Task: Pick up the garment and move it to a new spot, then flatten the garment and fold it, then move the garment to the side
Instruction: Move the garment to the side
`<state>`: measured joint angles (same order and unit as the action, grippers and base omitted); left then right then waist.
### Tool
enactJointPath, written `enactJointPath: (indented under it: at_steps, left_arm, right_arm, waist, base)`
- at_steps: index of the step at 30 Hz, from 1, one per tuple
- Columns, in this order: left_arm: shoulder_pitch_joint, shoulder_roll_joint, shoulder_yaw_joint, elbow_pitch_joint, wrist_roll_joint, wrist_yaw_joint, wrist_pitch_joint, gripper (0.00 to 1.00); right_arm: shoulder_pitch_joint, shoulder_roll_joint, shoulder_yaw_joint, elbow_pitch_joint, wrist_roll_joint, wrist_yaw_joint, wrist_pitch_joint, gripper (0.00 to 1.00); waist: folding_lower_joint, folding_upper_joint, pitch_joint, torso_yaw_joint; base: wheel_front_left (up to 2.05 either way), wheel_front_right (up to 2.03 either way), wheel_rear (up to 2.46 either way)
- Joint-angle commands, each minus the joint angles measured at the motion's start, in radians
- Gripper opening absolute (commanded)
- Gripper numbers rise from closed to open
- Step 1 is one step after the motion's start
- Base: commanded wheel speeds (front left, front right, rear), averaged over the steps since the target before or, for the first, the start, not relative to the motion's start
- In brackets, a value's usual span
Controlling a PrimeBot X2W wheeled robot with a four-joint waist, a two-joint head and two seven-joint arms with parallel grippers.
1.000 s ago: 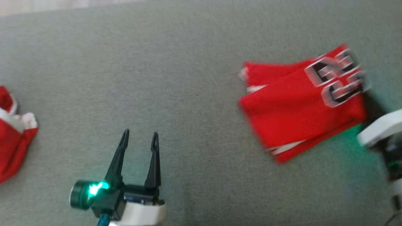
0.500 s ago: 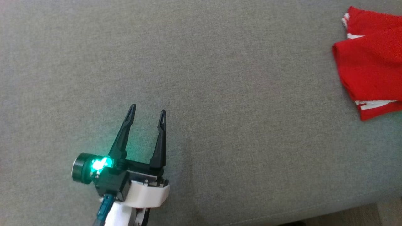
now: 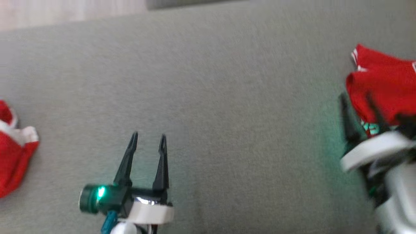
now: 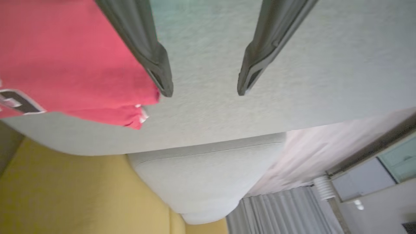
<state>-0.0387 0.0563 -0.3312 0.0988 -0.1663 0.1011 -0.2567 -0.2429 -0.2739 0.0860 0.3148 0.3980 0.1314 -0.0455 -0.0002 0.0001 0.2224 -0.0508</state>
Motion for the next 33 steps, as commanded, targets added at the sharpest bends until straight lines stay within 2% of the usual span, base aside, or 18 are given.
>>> enactJointPath:
  at_steps: [1,6,11,13,14,18,21,33]
  left_arm:
    - [0.009,-0.006,0.024,-0.014,-0.021,0.015,-0.005,1.00]
    - [0.070,-0.006,0.024,0.001,-0.048,0.045,-0.005,1.00]
    - [0.115,-0.004,0.039,-0.049,-0.017,0.054,-0.005,1.00]
    - [0.144,-0.004,0.047,-0.080,-0.004,0.047,-0.005,1.00]
    - [0.180,-0.002,0.060,-0.113,0.012,0.044,-0.005,1.00]
    - [0.237,0.001,0.088,-0.146,0.032,0.046,-0.005,1.00]
    - [0.278,0.001,0.111,-0.159,0.052,0.046,-0.005,1.00]
    - [0.299,-0.002,0.129,-0.146,0.088,0.021,-0.005,1.00]
  right_arm:
    - [0.030,0.020,0.060,-0.031,0.001,-0.001,-0.050,1.00]
    - [0.147,0.106,0.136,-0.009,-0.028,-0.001,-0.180,1.00]
    - [0.232,0.153,0.136,-0.045,-0.002,-0.001,-0.214,1.00]
    - [0.273,0.160,0.107,-0.111,-0.014,-0.001,-0.215,1.00]
    - [0.325,0.164,0.075,-0.175,-0.057,-0.001,-0.216,1.00]
    - [0.398,0.180,0.026,-0.227,-0.118,-0.001,-0.216,1.00]
    - [0.445,0.186,0.020,-0.234,-0.159,-0.001,-0.216,1.00]
    - [0.470,0.207,0.009,-0.235,-0.168,-0.001,-0.216,1.00]
  waist:
    - [0.0002,-0.0001,-0.108,0.071]
    - [0.0002,-0.0001,-0.226,0.109]
    - [0.0002,-0.0001,-0.278,0.123]
    - [0.0002,-0.0001,-0.301,0.124]
    - [0.0002,-0.0001,-0.320,0.122]
    - [0.0002,-0.0001,-0.337,0.116]
    - [0.0002,-0.0001,-0.344,0.112]
    - [0.0002,-0.0001,-0.349,0.104]
  base:
    - [0.00,0.00,0.00]
    - [0.00,0.00,0.00]
    - [0.00,0.00,0.00]
    - [0.00,0.00,0.00]
    - [0.00,0.00,0.00]
    - [0.00,0.00,0.00]
    - [0.00,0.00,0.00]
    - [0.00,0.00,0.00]
